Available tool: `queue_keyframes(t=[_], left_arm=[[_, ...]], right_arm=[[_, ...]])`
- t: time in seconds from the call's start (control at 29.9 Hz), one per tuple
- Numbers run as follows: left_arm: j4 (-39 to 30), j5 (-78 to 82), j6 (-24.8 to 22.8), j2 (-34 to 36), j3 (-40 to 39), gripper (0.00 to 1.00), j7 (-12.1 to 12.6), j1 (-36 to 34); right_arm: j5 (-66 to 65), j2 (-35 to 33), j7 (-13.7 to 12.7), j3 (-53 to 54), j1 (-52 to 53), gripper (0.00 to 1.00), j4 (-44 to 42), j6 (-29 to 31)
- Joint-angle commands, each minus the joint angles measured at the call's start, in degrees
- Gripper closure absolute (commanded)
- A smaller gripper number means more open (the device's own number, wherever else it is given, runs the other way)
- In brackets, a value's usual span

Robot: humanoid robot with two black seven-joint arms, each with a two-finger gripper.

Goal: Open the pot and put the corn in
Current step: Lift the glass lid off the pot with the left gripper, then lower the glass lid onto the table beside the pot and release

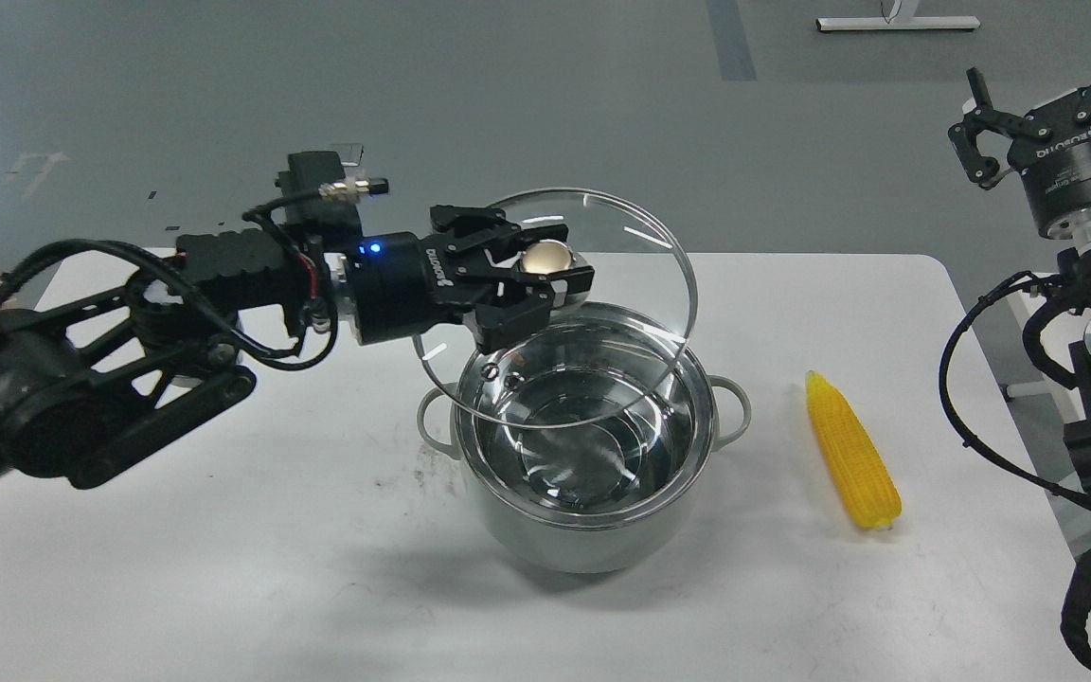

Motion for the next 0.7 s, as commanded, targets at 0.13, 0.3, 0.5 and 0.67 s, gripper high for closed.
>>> queue_keyframes(t=[0.13, 0.3, 0.5, 0.67], left_arm=[[0.89, -13.43, 4.04, 21.75, 0.41, 0.67, -1.61, 4.47], [12.45, -15.64, 8.25, 24.14, 0.94, 0.67, -1.93, 13.15], [27.67, -15.82, 15.81, 18.26, 1.12, 0.67, -1.93, 21.43], [35.16, -15.90, 15.91, 15.61, 1.20, 0.67, -1.93, 24.16]], right_arm=[[0.04, -0.26, -0.09, 0.00, -0.18, 0.00, 0.00, 0.00], [0.04, 0.00, 0.00, 0.00, -0.54, 0.00, 0.09, 0.00], [-0.05, 0.09, 0.00, -0.17, -0.97, 0.00, -0.08, 0.00], [-0.05, -0.17, -0.09, -0.17, -1.33, 0.00, -0.17, 0.00]])
